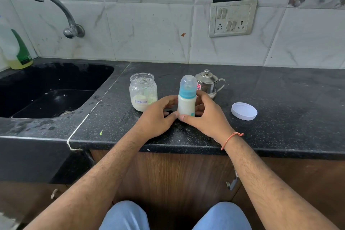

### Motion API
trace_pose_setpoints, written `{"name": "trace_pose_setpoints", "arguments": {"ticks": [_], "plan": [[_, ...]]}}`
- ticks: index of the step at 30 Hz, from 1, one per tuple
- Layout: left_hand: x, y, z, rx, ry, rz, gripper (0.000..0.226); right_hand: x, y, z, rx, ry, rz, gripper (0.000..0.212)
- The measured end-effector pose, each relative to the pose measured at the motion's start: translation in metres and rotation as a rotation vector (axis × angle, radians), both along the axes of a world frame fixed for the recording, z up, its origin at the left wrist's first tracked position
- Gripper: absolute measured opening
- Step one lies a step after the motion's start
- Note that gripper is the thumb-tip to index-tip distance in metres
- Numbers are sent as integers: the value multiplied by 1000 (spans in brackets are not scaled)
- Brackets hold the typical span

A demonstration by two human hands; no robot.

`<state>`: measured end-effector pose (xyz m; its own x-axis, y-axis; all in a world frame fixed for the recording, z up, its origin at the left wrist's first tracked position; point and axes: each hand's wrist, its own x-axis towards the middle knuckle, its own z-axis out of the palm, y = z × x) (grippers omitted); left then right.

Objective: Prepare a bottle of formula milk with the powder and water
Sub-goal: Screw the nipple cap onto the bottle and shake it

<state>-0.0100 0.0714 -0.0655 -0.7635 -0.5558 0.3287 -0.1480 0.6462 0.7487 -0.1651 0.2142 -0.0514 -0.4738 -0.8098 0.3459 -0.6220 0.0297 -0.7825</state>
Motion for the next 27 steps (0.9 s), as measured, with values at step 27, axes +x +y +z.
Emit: {"name": "trace_pose_setpoints", "arguments": {"ticks": [27], "plan": [[2,4,4,93,82,72,35,0,18,17,-604,-761,9,89]]}}
